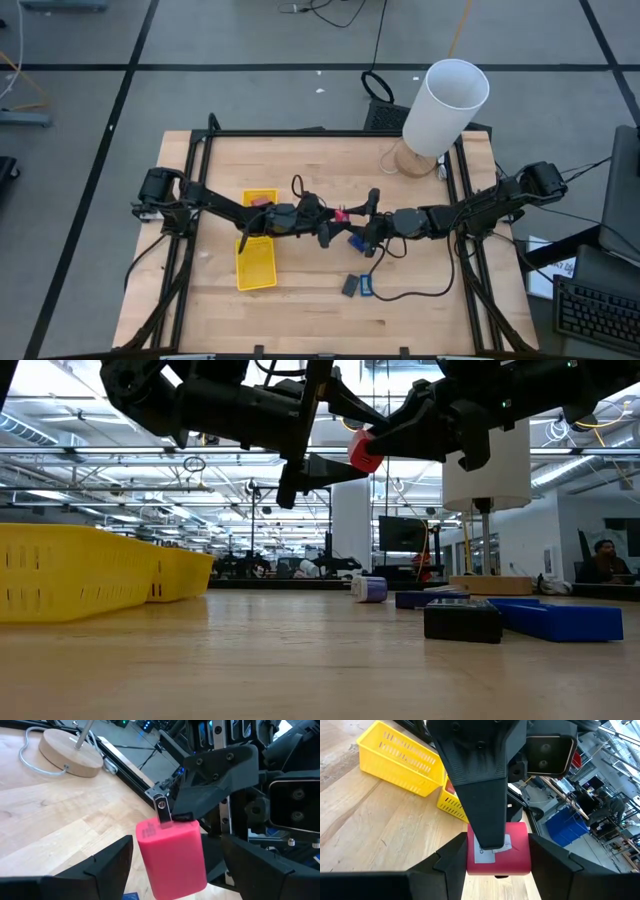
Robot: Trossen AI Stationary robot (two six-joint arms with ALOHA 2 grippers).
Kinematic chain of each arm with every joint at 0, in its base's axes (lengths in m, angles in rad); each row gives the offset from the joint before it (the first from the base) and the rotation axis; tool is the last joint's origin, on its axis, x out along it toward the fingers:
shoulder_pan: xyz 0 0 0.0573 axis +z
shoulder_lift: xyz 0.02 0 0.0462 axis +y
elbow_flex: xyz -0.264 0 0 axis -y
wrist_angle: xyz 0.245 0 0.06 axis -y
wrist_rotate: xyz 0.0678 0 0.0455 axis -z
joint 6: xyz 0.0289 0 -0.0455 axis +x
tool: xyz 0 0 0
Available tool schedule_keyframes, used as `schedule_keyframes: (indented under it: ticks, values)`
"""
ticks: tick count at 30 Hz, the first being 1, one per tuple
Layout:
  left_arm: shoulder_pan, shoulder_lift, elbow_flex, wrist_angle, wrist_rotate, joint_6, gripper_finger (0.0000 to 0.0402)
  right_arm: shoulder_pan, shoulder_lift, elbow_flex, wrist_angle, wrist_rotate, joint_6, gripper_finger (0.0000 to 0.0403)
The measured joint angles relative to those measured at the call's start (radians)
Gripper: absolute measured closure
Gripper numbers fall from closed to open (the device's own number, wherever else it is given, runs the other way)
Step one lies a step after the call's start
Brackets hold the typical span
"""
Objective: Pick & Place Office items
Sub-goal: Put the pink charger adapter into the top yellow bin
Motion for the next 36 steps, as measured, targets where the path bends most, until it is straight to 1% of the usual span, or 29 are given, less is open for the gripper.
schedule_keyframes:
  ticks: [36]
  values:
    - [0.000,0.000,-0.001,-0.001,0.000,0.000,0.0103,0.019,0.000,0.000,0.000,-0.001,-0.003,0.0227]
